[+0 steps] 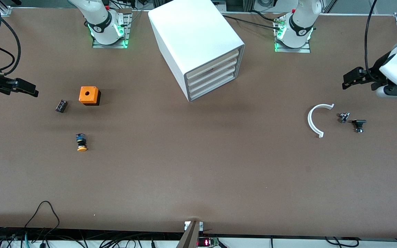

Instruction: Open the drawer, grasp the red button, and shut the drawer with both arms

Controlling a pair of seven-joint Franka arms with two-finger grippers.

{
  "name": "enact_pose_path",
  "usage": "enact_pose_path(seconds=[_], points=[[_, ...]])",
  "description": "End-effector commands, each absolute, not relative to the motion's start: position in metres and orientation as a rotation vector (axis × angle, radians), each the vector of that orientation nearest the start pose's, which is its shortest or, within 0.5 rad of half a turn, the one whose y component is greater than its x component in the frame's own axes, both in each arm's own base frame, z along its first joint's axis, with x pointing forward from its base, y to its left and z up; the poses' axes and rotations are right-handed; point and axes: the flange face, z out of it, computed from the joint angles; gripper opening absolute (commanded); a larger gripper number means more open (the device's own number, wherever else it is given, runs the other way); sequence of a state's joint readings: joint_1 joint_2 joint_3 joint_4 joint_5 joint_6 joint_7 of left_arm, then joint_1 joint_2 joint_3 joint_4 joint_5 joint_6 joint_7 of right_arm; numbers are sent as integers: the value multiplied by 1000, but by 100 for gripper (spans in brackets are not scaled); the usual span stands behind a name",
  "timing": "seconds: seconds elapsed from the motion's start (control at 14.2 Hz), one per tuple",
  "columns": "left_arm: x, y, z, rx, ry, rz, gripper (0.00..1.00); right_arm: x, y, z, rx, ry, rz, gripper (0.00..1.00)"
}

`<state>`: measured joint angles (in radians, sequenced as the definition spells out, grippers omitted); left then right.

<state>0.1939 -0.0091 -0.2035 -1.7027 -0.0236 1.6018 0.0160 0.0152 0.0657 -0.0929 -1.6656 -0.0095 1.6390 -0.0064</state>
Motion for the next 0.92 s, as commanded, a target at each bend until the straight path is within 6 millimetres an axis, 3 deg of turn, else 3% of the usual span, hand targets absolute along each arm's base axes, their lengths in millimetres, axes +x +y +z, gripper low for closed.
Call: enact_pose_path(seconds=[0.0, 0.07, 0.28, 0.49, 0.56, 0.7, 0.85], points=[[556, -13, 559, -3188, 100, 257, 100, 569, -46, 551, -3151, 90, 129, 100], [558, -22, 536, -3184, 131, 391, 100, 569, -46, 551, -3149, 92, 129, 100], [564, -49, 504, -3246, 167, 585, 100, 569, -46, 550, -3148, 95, 131, 100], [580, -81, 429, -3368, 192, 819, 100, 570, -45, 552, -3146, 93, 121, 100], [574, -97, 390, -3446, 155, 968, 100, 571, -44, 553, -3146, 91, 119, 100], [552, -140, 326, -3558, 51, 1080, 100, 572, -42, 551, -3145, 86, 123, 100], [530, -192, 304, -3590, 115, 1133, 100, 572, -40, 553, -3145, 81, 116, 100]])
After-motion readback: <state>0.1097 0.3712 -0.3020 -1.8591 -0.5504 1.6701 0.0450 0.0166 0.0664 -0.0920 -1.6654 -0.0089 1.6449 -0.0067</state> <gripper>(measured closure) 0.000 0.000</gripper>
